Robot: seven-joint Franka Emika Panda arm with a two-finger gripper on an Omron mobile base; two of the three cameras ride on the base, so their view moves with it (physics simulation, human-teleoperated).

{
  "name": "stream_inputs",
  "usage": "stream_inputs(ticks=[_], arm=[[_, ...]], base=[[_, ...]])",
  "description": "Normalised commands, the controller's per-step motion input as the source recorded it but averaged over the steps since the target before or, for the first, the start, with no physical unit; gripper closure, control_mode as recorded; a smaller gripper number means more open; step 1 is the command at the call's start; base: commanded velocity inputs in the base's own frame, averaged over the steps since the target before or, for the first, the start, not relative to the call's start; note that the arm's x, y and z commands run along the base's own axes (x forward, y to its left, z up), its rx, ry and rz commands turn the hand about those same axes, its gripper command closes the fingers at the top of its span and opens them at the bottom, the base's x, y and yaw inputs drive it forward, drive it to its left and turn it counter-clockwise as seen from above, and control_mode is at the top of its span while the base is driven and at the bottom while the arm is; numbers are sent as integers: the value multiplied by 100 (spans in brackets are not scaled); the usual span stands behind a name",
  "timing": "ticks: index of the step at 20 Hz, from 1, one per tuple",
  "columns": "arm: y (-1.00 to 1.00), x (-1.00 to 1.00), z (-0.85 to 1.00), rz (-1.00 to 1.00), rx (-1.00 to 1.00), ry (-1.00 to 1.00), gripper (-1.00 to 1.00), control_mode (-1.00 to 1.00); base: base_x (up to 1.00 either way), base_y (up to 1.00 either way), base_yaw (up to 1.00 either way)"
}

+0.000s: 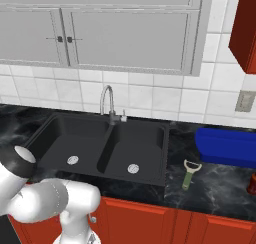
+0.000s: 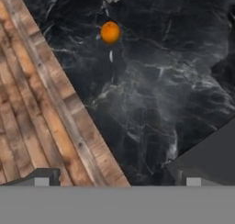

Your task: Pick up all produce items and place them in the sink. Turn on the sink faucet to wash them. Then turn the sink off and put them in the tray.

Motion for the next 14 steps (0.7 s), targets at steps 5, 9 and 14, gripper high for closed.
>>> stream_inputs(ticks=[5,9,14], arm=[[66,6,-33,8,0,0,-100,-100],[65,9,-29,6,1,0,-100,-100],[65,25,-27,4,0,0,-100,-100]], base=[[0,0,0],[0,0,0],[0,0,0]])
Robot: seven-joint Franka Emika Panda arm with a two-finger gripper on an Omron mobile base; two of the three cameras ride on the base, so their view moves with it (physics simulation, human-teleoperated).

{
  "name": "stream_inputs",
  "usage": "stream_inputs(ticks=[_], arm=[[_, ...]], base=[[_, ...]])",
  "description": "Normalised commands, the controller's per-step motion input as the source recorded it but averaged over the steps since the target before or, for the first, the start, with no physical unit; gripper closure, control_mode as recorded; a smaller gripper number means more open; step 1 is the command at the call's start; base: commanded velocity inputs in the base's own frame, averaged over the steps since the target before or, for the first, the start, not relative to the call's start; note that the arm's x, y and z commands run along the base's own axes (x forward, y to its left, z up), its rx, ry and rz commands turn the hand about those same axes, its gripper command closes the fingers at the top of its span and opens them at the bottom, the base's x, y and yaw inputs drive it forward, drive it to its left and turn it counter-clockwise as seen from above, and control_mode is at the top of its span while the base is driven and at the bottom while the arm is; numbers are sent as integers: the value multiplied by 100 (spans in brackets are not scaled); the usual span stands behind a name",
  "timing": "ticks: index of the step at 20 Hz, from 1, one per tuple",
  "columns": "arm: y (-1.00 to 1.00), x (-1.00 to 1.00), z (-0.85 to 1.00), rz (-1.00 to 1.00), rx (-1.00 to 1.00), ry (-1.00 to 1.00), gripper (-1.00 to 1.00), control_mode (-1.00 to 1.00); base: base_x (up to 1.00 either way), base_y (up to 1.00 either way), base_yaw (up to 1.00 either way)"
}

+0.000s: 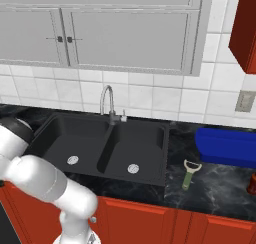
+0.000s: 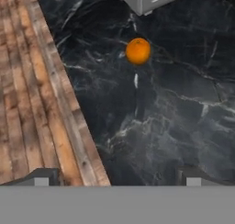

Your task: Pick up all produce items and place them in the sink. Turn on the sink faucet to wash them. Then turn the sink off and put them in the tray.

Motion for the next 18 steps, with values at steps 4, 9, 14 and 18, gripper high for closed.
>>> stream_inputs(ticks=[4,9,14,18], arm=[[55,25,-15,2,0,0,-100,-100],[57,21,0,0,0,6,-100,-100],[50,22,-20,1,0,4,-100,-100],[43,19,-27,3,0,0,-100,-100]], base=[[0,0,0],[0,0,0],[0,0,0],[0,0,0]])
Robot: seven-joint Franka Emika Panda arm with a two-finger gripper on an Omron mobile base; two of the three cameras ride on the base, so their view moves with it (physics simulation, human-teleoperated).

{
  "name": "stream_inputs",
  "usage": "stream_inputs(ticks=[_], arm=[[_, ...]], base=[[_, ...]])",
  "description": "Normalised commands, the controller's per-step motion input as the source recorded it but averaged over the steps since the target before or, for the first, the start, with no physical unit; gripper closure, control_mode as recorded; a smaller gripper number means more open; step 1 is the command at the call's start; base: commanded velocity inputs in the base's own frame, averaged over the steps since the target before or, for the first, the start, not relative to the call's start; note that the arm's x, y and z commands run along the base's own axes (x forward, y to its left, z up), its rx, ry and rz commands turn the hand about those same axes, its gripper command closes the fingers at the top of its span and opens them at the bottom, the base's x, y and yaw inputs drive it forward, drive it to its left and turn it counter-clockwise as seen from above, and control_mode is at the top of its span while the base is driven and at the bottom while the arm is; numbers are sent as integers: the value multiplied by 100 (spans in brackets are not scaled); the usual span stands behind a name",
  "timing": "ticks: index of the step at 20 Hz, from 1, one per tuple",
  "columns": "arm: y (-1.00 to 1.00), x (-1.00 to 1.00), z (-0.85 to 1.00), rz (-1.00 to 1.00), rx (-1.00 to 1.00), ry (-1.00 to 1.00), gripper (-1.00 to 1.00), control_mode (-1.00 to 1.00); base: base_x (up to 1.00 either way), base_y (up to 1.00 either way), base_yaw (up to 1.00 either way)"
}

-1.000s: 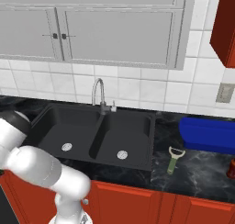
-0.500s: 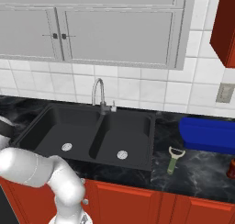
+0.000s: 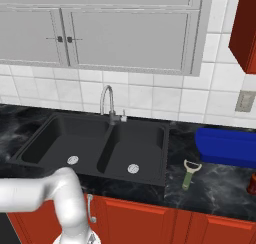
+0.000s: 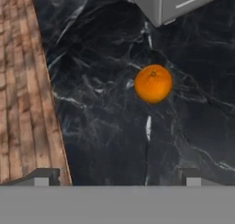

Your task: Pick up all produce items and place them in the sink. Turn on the sink faucet to wash them. Then turn the sink off and put them in the tray.

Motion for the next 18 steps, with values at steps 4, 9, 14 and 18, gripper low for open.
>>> stream_inputs(ticks=[4,9,14,18], arm=[[40,24,-21,2,0,0,-100,-100],[37,23,-26,2,0,0,-100,-100],[34,25,-23,1,0,0,-100,-100],[20,28,-25,0,0,0,-100,-100]], base=[[0,0,0],[0,0,0],[0,0,0],[0,0,0]])
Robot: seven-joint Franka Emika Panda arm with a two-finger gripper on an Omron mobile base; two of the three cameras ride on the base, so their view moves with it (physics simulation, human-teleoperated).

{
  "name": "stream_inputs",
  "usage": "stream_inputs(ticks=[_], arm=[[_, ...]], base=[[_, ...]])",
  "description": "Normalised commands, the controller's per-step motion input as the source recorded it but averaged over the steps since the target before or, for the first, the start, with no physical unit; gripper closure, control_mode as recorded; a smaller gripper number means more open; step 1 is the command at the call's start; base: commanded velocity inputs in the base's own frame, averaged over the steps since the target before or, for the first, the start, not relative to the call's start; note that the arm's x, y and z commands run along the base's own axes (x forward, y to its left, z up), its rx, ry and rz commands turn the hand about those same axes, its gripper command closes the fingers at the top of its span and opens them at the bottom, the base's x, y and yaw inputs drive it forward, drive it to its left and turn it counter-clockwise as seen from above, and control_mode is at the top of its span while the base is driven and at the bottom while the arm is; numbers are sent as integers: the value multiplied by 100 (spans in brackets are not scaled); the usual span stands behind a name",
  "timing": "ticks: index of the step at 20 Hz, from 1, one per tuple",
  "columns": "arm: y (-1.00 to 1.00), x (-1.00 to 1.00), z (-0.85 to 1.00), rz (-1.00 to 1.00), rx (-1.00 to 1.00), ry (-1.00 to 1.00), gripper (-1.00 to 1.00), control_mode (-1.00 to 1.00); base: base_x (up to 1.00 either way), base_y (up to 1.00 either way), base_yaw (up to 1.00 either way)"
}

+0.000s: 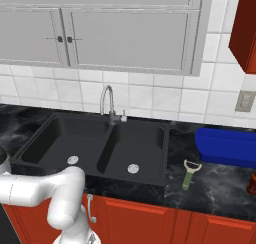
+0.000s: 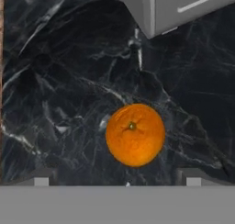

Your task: Pick up all produce items and place them in the sink. Turn on the sink faucet to wash them. Then turn the sink off and put them in the tray.

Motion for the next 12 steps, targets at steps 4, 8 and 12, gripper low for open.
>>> stream_inputs(ticks=[4,8,12], arm=[[26,27,-23,1,0,0,-100,-100],[39,17,-18,1,0,0,-100,-100],[35,1,-14,2,0,0,-100,-100]], base=[[0,0,0],[0,0,0],[0,0,0]])
